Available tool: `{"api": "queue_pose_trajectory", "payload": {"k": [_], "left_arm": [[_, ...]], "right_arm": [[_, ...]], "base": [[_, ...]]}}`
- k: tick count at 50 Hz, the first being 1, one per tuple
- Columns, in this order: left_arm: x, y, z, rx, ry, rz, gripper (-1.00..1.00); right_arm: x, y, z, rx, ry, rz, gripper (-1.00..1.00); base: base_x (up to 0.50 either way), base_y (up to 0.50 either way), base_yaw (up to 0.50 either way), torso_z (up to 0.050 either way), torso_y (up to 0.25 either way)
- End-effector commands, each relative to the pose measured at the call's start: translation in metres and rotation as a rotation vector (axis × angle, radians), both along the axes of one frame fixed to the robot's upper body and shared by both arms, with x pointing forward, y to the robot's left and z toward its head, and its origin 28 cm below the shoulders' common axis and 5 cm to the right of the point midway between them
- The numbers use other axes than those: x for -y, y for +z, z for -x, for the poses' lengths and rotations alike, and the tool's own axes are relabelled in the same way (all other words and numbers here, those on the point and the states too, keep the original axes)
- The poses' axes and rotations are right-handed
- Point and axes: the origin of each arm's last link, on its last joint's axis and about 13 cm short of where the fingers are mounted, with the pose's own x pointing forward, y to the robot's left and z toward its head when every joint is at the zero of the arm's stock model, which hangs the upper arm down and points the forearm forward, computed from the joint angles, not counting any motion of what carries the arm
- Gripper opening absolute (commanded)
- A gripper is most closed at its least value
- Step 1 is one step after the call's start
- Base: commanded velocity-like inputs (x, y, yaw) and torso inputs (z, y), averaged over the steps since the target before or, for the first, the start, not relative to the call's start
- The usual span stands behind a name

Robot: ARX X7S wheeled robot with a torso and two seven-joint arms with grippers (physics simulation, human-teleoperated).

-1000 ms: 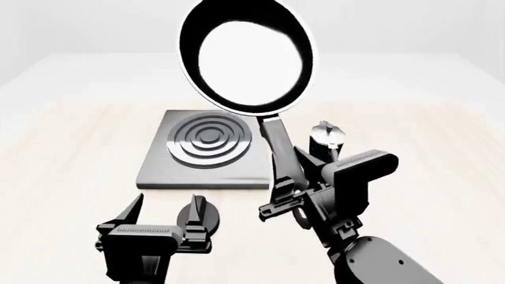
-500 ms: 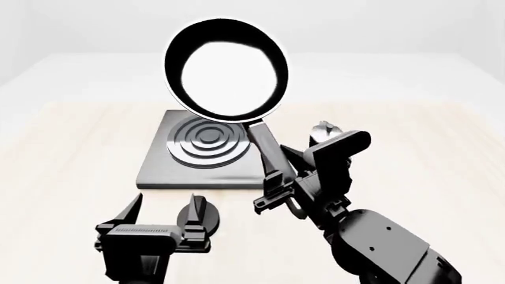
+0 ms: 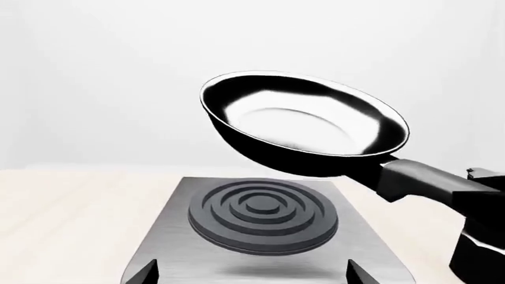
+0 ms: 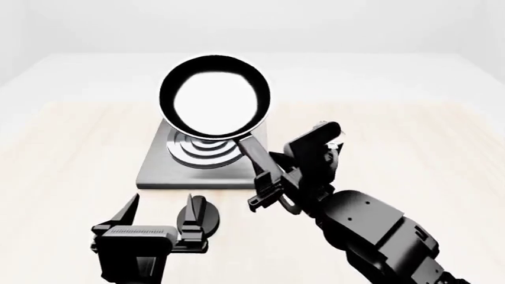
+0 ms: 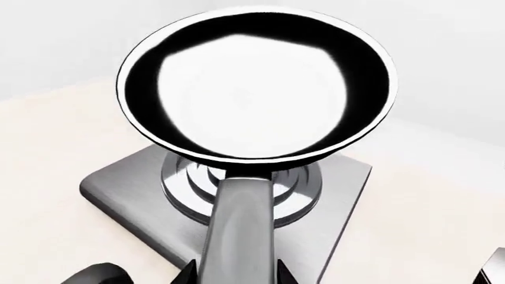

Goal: Put the frying pan on the stove.

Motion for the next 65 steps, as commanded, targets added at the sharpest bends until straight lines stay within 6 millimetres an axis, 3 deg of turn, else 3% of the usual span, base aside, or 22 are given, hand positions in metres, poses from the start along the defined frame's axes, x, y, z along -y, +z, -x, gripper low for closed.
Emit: {"api": "queue_pose_trajectory", "payload": {"k": [1, 32, 65], "left_arm": [[0.000, 0.000, 0.001, 0.000, 0.001, 0.003, 1.00], [-0.001, -0.002, 0.003, -0.006, 0.010, -0.001, 1.00], [-0.001, 0.000, 0.003, -0.003, 0.010, -0.004, 1.00]], "right_arm": [[-0.002, 0.018, -0.018, 0.039, -0.014, 0.049, -1.00], [-0.015, 0.012, -0.045, -0.063, 0.003, 0.100, -1.00], [-0.026, 0.007, -0.048, -0.066, 0.015, 0.105, -1.00]], "base": [[0.00, 0.00, 0.00, 0.000, 0.000], [0.00, 0.00, 0.00, 0.001, 0.002], [0.00, 0.00, 0.00, 0.000, 0.002]]}}
